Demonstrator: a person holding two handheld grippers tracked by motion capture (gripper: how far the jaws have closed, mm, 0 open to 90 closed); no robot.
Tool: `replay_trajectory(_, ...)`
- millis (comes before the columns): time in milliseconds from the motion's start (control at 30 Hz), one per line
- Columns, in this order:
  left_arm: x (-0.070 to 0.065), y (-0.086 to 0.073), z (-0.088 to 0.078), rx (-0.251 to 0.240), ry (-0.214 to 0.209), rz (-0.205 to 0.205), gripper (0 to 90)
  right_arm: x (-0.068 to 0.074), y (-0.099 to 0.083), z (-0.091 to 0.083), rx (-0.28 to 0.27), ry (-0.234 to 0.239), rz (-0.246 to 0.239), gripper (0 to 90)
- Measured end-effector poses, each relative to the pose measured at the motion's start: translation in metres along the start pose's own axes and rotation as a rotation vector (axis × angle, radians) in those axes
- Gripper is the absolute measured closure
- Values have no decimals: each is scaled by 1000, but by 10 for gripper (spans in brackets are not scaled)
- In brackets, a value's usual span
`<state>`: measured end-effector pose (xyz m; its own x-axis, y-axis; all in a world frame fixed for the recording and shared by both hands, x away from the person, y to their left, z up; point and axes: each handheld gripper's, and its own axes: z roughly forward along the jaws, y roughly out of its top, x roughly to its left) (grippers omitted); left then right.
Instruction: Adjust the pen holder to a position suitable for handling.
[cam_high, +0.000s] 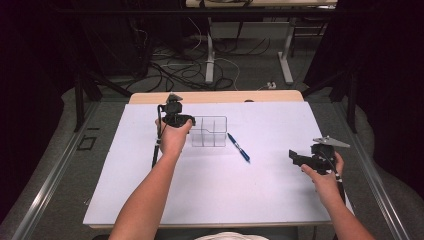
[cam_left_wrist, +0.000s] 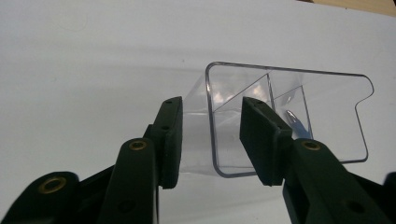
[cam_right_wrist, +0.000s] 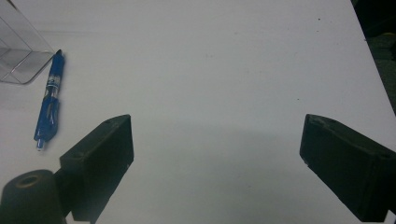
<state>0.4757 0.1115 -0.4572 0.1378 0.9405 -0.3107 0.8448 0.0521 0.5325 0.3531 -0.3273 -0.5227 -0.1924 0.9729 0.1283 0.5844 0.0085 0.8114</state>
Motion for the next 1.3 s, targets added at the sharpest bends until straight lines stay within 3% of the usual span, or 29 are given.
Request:
replay_trajectory(167,4,0,-5,-16,-8,-1,531,0,0,0,0,0,-2,93)
replay_trajectory(433,9,-3,-12,-56,-15,33,461,0,0,0,-1,1,-2,97)
replay_trajectory(667,13,-5,-22,-109,-23,107,388,0,0,0,0,-2,-4,98)
replay_trajectory(833,14,-8,-28,-117,-14,197,334,1,0,0,-2,-3,-5,98)
replay_trajectory(1033,20,-11,-39,-180,-4,296,277,0,0,0,-1,-3,-4,99)
replay_trajectory(1200,29,-18,-47,-194,-3,311,259,0,0,0,3,-5,1,99)
replay_trajectory(1300,36,-24,-49,-213,-34,303,225,0,0,-1,-2,-7,-6,99)
